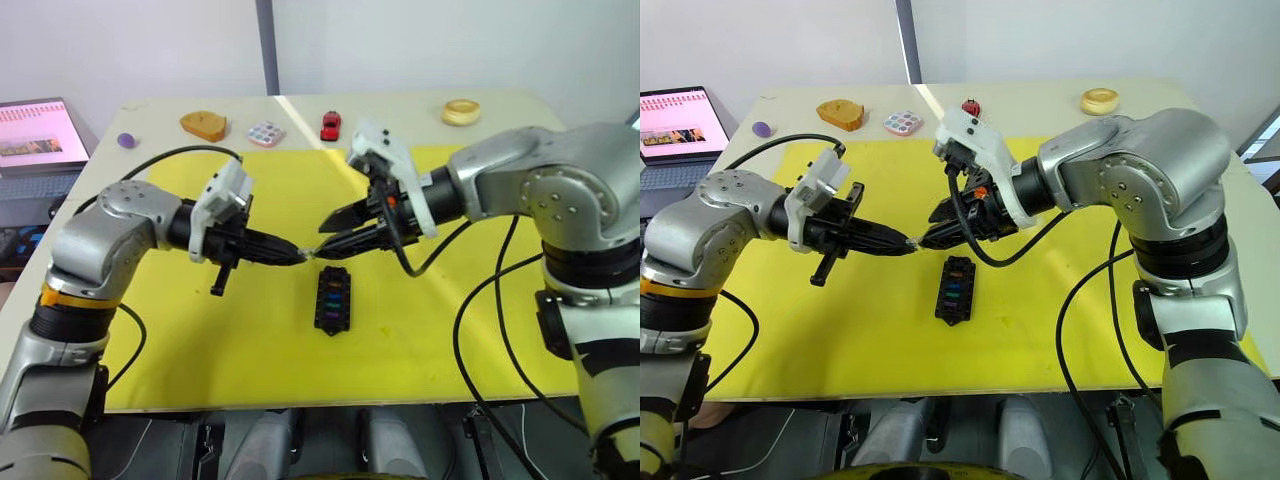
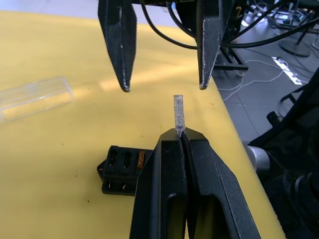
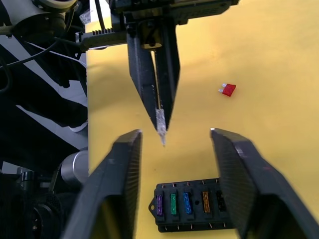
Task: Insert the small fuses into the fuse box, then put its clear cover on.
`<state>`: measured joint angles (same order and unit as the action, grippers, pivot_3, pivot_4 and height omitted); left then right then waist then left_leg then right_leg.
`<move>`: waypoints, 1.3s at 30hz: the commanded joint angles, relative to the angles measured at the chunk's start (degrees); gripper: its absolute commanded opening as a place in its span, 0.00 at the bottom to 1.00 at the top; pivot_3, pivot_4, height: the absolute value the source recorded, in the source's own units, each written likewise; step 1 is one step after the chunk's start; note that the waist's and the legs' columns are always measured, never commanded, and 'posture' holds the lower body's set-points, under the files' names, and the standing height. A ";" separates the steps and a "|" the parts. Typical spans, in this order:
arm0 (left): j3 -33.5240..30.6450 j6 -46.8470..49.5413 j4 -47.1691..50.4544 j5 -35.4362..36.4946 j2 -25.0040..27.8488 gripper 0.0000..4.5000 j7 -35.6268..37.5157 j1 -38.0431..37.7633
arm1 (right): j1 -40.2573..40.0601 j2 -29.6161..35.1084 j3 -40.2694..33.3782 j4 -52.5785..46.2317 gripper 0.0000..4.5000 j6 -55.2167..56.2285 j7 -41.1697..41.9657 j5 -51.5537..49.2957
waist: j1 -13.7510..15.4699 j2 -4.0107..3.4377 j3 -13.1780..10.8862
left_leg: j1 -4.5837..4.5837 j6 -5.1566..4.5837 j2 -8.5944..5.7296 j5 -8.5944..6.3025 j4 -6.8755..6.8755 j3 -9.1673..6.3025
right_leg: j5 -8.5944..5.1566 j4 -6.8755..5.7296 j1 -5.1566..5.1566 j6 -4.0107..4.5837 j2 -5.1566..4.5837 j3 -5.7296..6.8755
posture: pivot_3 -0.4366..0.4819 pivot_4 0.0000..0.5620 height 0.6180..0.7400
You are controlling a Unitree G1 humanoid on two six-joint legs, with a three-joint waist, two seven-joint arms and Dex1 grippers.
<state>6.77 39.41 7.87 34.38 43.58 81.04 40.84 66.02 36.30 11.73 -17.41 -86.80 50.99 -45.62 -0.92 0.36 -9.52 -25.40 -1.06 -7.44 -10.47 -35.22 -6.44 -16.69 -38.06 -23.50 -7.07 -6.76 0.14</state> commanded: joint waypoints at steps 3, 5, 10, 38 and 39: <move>-0.52 -0.84 0.31 -0.05 -0.30 0.00 -0.76 1.25 | 2.10 -1.22 -1.69 -0.96 0.55 -1.00 -1.36 -1.72 | 0.02 0.00 0.00 | 0.00 0.00 0.00 0.00 -0.01 0.00 | 0.00 0.00 0.01 0.00 0.00 0.00 | 0.48 0.27 1.00; -0.56 -0.90 0.14 -0.17 -0.49 0.00 -1.12 1.32 | 2.10 -1.61 -1.65 -0.88 0.55 -1.32 -1.76 -1.96 | 0.00 0.00 0.00 | 0.00 0.00 0.00 0.00 0.00 0.00 | 0.00 0.00 0.00 0.00 0.00 0.00 | 0.48 0.27 1.00; -0.59 -1.06 -0.44 -0.30 -0.71 0.00 -1.58 1.55 | 2.17 -2.56 -1.10 0.20 0.55 -2.28 -3.14 -1.52 | 0.00 0.00 0.00 | 0.00 0.00 0.00 0.00 -0.01 0.00 | 0.00 -0.02 0.00 0.00 0.01 0.00 | 0.48 0.27 1.00; 0.14 -1.16 -1.82 -1.16 -1.24 0.00 -2.00 1.41 | 1.82 -2.39 0.54 0.05 0.17 -0.58 -3.44 -1.95 | -0.01 0.00 0.00 | 0.00 0.00 0.00 0.00 0.00 0.00 | 0.00 -0.02 0.00 0.00 0.01 0.00 | 0.48 0.27 1.00; 0.13 -1.16 -1.83 -1.21 -1.26 0.00 -2.01 1.38 | 1.60 -2.25 0.94 -0.17 0.17 -0.32 -3.48 -1.75 | -0.01 0.00 0.00 | 0.00 0.00 0.00 0.00 0.00 0.00 | 0.00 -0.02 0.00 0.00 0.01 0.00 | 0.48 0.27 1.00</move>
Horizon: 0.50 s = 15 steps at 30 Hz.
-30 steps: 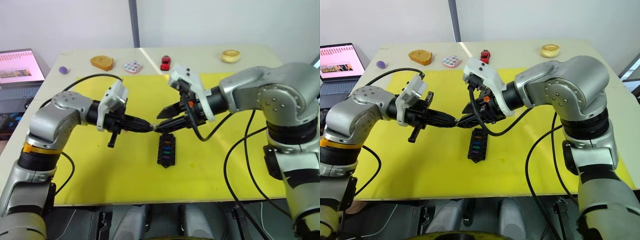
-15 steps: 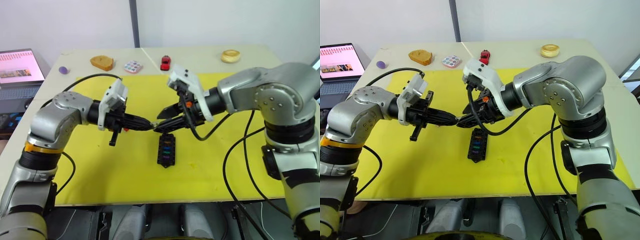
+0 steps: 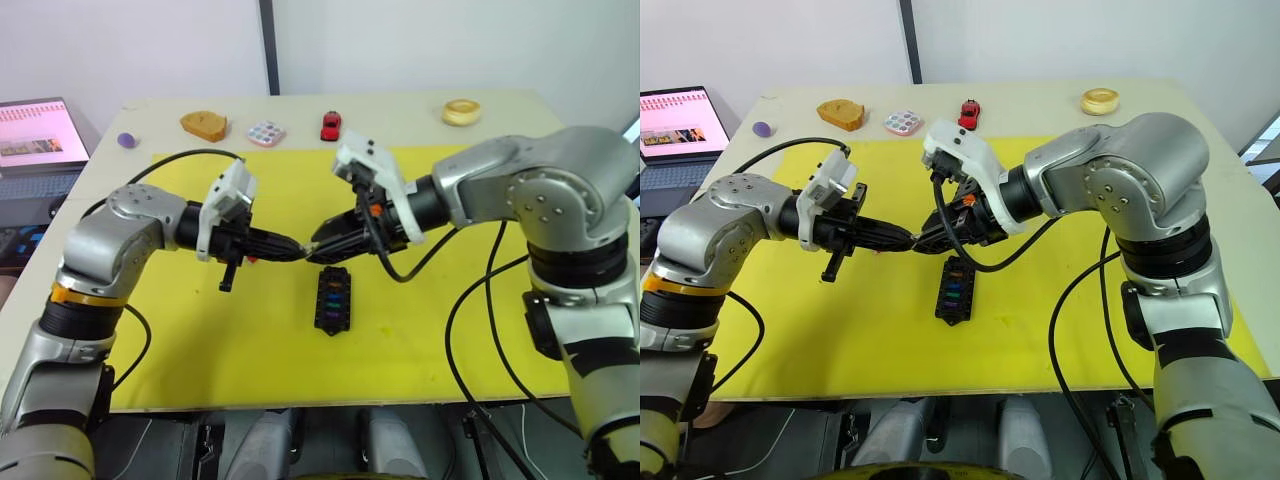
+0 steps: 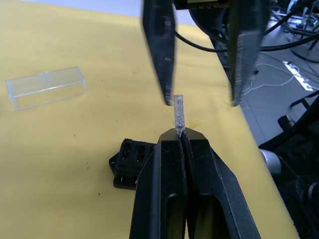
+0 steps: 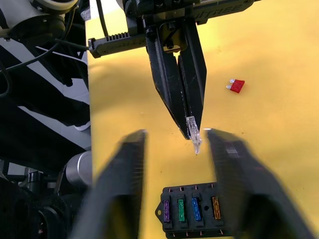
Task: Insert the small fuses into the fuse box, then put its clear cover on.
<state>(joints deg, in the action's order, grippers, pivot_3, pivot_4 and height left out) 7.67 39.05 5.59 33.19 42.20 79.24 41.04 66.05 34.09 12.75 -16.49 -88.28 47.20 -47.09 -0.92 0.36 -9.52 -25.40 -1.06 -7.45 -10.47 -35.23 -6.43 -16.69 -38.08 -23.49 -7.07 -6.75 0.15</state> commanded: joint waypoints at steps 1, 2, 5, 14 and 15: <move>-0.80 -0.78 0.44 -0.06 0.09 0.00 -0.20 1.15 | 1.41 0.04 0.18 -1.25 0.17 1.37 0.29 -0.15 | -0.02 0.00 0.00 | 0.00 0.00 0.00 0.00 0.00 0.00 | 0.00 0.00 0.00 0.00 0.00 0.00 | 0.48 0.27 1.00; -0.81 -0.77 0.44 -0.09 0.08 0.00 -0.20 1.14 | 1.32 0.08 0.33 -1.33 0.17 1.51 0.29 -0.10 | -0.04 0.00 0.00 | 0.00 0.00 0.00 0.00 0.00 0.00 | 0.00 0.00 0.00 0.00 0.00 0.00 | 0.48 0.27 1.00; -0.70 -0.92 0.63 -0.27 0.23 0.00 -0.13 0.95 | 1.42 -0.06 0.27 -1.21 0.17 1.61 0.16 -0.15 | -0.05 0.00 0.00 | 0.00 0.00 0.00 0.00 0.00 0.00 | 0.00 0.00 -0.01 0.00 0.00 0.00 | 0.48 0.27 1.00; -0.71 -0.92 1.04 -0.30 0.28 0.00 -0.32 0.85 | 1.45 0.07 0.51 -1.56 0.17 2.02 0.29 -0.38 | -0.04 0.00 0.00 | 0.00 0.00 0.00 0.00 0.00 0.00 | 0.00 0.00 -0.01 0.00 0.00 0.00 | 0.48 0.27 1.00; -0.68 -0.95 0.94 -0.34 0.20 0.00 -0.37 0.85 | 1.49 0.11 0.55 -1.63 0.11 2.10 0.36 -0.41 | -0.03 0.00 0.00 | 0.00 0.00 0.00 0.00 0.00 0.00 | 0.00 0.00 -0.01 0.00 0.00 0.00 | 0.48 0.27 1.00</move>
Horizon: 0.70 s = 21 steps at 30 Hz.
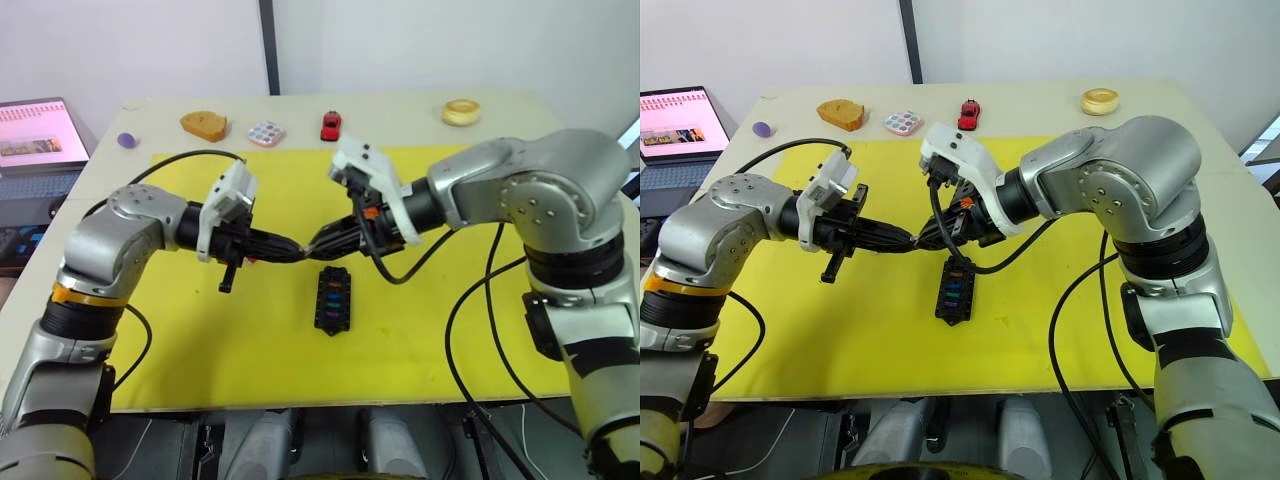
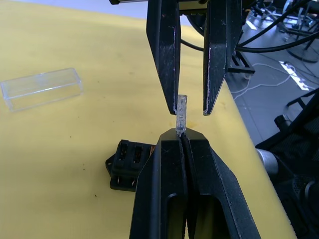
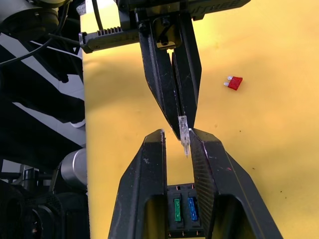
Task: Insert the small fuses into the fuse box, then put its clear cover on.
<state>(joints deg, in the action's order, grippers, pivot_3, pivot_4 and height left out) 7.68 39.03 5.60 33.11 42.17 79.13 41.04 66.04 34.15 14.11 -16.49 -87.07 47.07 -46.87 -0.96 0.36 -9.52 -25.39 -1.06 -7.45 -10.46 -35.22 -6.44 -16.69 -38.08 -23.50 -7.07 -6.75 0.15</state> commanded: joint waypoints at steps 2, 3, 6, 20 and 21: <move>-0.54 -1.20 0.74 -0.50 0.07 0.00 -0.36 0.80 | 1.57 0.07 -0.80 -1.69 0.01 0.96 0.52 -0.63 | 0.02 0.00 0.00 | 0.00 0.00 0.00 0.00 0.00 0.00 | 0.00 0.00 0.00 0.00 0.00 0.00 | 0.48 0.27 1.00; -0.36 -1.51 0.57 -0.81 -0.04 0.00 -0.40 0.72 | 1.68 0.05 -0.85 -1.58 0.01 0.91 0.54 -0.60 | 0.02 0.00 0.00 | 0.00 0.00 0.00 0.00 0.00 0.00 | 0.00 0.00 0.00 0.00 0.00 0.00 | 0.48 0.27 1.00; -0.07 -2.13 0.29 -1.24 -0.18 0.00 -0.51 0.66 | 1.75 0.37 -0.61 -1.58 0.01 0.96 0.73 -0.40 | -0.01 0.00 0.00 | 0.00 0.00 0.00 0.00 0.00 0.00 | 0.00 0.00 0.00 0.00 0.00 0.00 | 0.48 0.27 1.00; 5.97 -10.32 -0.33 -11.19 0.67 0.72 -4.30 -7.20 | -18.32 7.68 -0.39 -5.08 0.00 33.83 7.06 12.14 | 0.13 0.03 0.02 | 0.06 -0.02 0.00 -0.01 0.02 0.06 | 0.00 0.02 0.05 -0.01 -0.01 -0.01 | 0.48 0.27 1.00; 6.40 -12.13 -1.13 -12.45 0.11 0.84 -4.75 -7.62 | -19.56 7.59 -0.15 -4.61 0.00 36.29 7.12 13.65 | 0.17 0.04 0.01 | 0.02 0.00 0.00 0.01 0.01 0.05 | 0.00 0.00 0.02 -0.01 -0.01 -0.01 | 0.48 0.27 1.00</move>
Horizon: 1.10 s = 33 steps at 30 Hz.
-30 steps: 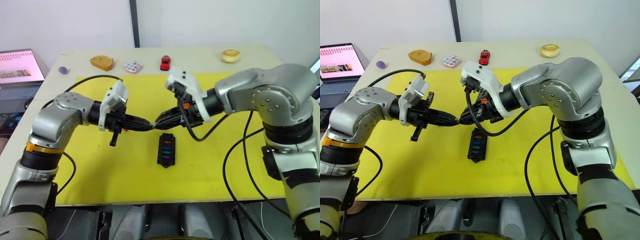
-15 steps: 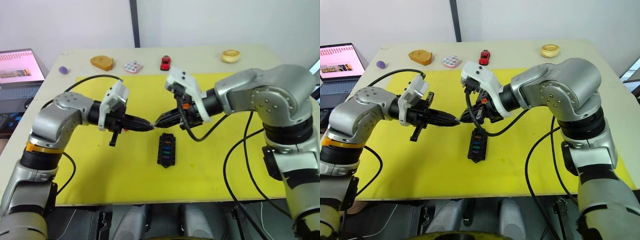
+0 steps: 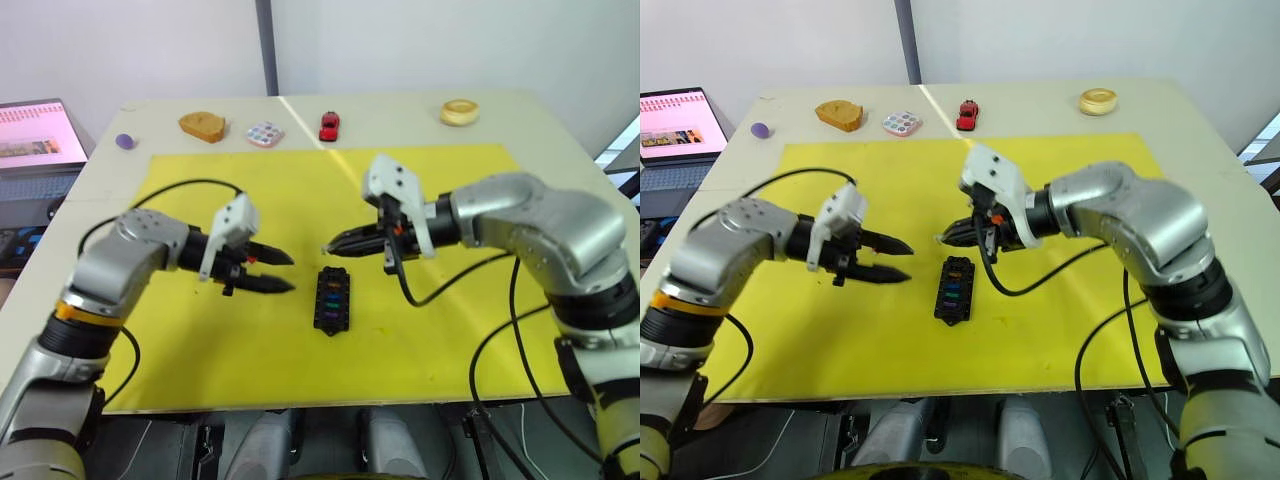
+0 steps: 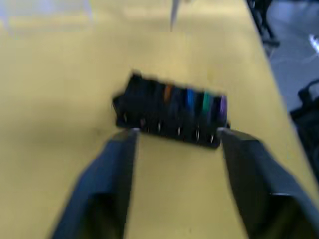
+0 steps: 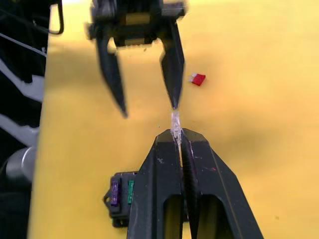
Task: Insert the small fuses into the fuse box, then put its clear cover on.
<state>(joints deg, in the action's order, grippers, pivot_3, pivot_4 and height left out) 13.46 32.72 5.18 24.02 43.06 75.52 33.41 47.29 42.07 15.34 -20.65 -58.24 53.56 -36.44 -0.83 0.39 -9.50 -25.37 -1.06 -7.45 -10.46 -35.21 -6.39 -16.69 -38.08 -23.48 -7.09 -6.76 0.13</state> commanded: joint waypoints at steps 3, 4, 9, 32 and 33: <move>1.29 -9.81 -3.69 -4.91 -3.65 0.99 -1.83 -0.75 | -3.73 -0.05 -0.24 2.18 0.00 10.66 4.60 3.96 | 0.09 0.01 0.00 | 0.02 -0.01 -0.01 -0.01 -0.04 -0.01 | 0.00 0.02 0.05 0.00 -0.01 0.01 | 0.48 0.27 1.00; 1.19 -10.51 -4.36 -5.18 -4.38 0.99 -2.07 -0.71 | -4.25 -0.07 -0.03 2.63 0.00 11.30 5.39 4.24 | 0.21 0.01 0.00 | 0.02 -0.01 -0.01 -0.01 -0.04 -0.01 | 0.00 0.03 0.05 0.00 -0.01 0.01 | 0.48 0.27 1.00; 1.57 -12.48 -4.74 -6.21 -4.90 0.99 -0.39 -0.97 | -7.00 -0.14 0.99 3.82 0.00 15.74 6.45 8.05 | 0.10 0.03 -0.01 | 0.01 -0.02 -0.01 -0.01 -0.05 -0.04 | 0.00 0.03 0.05 0.00 -0.01 0.03 | 0.48 0.27 1.00; 0.96 -13.77 -5.35 -7.69 -6.66 0.99 -0.99 -1.28 | -10.42 -3.53 2.15 10.11 0.00 22.24 9.28 15.78 | 0.13 0.03 -0.01 | 0.01 -0.01 -0.02 0.00 -0.06 -0.07 | 0.00 0.02 0.06 0.00 0.01 0.04 | 0.48 0.27 1.00; 0.96 -13.70 -5.29 -7.70 -6.73 0.99 -1.03 -1.27 | -10.52 -3.51 2.11 10.24 0.00 22.43 9.49 15.94 | 0.13 0.03 -0.01 | 0.01 -0.01 -0.02 0.00 -0.06 -0.07 | 0.00 0.02 0.07 0.00 0.01 0.04 | 0.48 0.27 1.00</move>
<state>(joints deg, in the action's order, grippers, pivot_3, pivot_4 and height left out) 15.02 19.39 -1.17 16.20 36.38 74.71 32.03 36.71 38.71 17.83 -9.80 -36.86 62.44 -20.77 -0.70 0.42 -9.52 -25.36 -1.07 -7.46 -10.46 -35.28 -6.46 -16.69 -38.06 -23.41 -7.08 -6.74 0.17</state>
